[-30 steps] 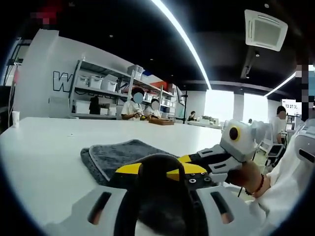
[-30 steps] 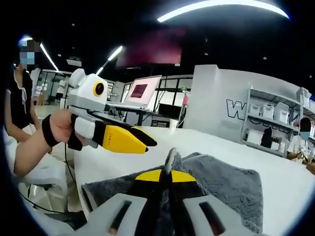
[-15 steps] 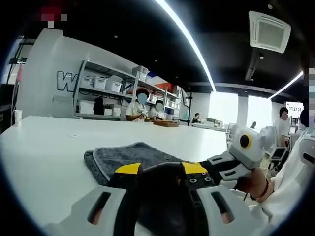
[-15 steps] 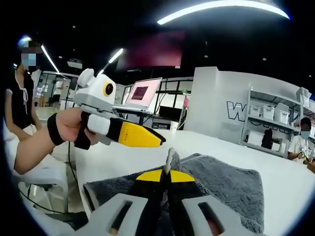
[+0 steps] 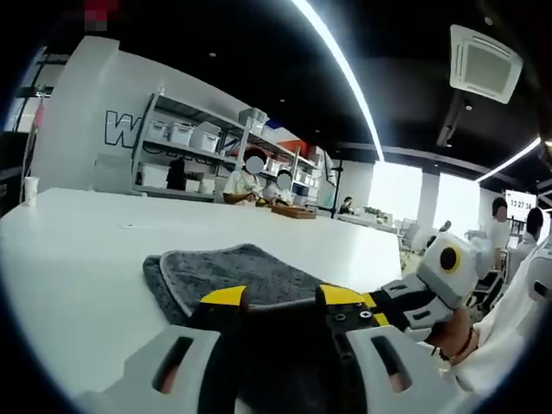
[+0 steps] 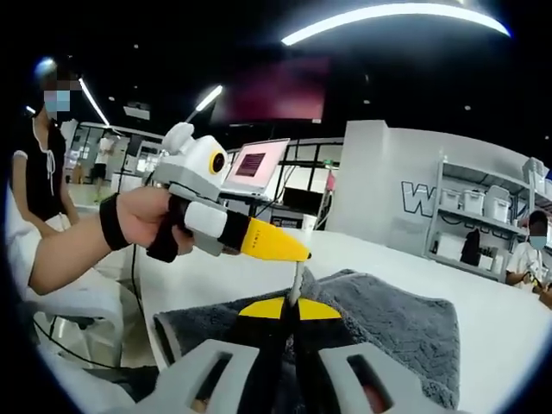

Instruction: Open the folded towel by lifting each exposed corner and separating the folded layers until the towel lies flat within the target outline without major curled edges

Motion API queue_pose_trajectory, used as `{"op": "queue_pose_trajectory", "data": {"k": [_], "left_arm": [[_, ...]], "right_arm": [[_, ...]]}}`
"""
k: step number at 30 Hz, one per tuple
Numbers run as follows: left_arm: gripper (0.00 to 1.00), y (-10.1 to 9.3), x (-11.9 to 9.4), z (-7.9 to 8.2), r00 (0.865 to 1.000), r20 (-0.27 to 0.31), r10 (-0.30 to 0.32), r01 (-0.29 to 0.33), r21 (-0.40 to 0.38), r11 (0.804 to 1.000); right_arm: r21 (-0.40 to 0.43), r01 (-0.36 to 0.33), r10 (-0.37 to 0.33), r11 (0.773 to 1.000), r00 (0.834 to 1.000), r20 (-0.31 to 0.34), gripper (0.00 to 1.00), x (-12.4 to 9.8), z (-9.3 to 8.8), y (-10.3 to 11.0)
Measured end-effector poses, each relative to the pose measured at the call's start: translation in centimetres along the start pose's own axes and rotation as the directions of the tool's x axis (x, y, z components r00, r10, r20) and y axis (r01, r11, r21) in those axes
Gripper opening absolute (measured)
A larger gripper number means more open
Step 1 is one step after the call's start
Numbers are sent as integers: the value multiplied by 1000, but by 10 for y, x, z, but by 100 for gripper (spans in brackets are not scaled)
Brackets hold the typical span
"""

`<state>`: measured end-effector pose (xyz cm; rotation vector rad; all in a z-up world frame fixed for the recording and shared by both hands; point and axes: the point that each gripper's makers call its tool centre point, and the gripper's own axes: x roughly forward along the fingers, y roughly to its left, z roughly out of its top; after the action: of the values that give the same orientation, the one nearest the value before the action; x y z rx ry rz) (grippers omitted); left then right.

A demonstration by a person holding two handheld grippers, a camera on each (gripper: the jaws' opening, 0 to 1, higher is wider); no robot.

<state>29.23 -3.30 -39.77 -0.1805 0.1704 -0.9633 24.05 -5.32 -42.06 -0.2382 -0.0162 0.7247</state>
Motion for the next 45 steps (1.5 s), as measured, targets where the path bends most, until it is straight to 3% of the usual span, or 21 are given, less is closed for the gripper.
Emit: {"op": "queue_pose_trajectory", "data": {"k": [13,36,45], "left_arm": [[32,16,2,-7,999,-12,52,-53,-53,997],[34,46,21,-16,993,-73,97,-100,-32,994],[32,50,26,-9,993,-58,105,-106,-17,994]], "right_arm": [[-7,-3,3,1000,1000,14,0,-3,1,3],[-2,-5,5,1000,1000,25,0,-5,-1,1],[0,-10,10,1000,1000,26,0,-5,-2,3]]}}
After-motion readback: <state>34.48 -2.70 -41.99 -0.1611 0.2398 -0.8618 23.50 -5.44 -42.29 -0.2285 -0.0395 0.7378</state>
